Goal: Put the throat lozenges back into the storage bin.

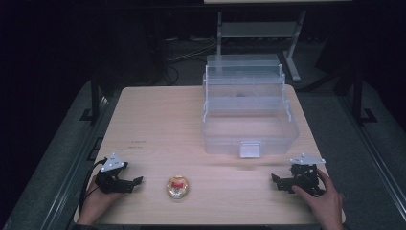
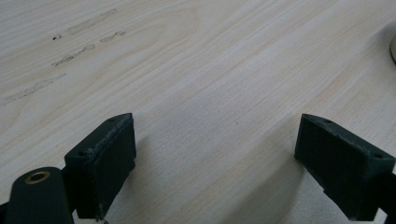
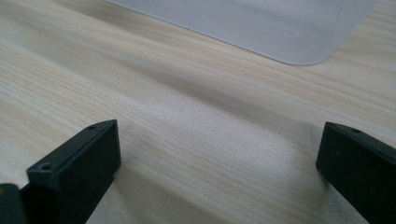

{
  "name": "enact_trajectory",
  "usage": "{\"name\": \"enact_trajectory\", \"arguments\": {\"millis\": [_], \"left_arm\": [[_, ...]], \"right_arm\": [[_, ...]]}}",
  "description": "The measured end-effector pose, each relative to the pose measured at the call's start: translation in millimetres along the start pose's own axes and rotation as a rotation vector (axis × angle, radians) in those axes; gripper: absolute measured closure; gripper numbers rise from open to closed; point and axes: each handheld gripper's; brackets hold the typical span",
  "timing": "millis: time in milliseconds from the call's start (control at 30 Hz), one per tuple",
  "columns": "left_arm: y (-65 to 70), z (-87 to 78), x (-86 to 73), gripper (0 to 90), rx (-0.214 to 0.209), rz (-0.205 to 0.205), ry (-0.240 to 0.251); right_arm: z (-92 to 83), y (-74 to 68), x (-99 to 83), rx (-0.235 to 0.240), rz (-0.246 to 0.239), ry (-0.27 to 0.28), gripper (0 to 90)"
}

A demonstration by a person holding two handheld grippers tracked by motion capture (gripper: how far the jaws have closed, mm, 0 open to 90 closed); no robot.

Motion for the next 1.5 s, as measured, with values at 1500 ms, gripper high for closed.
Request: {"name": "enact_trajectory", "arguments": {"millis": [1500], "left_arm": [[25.3,-7.9,34.6,13.8,-0.060,0.029,-0.072]], "right_arm": [[-0.5,-1.7,-0.2,-0.013,0.015,-0.002,0.0]]}}
Point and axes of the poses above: each handheld gripper's, and its own axes: z roughly forward along the jaws, x roughly out of its top, y roughly to its right, and after that the axes turned 10 degrees about -z, right-handed
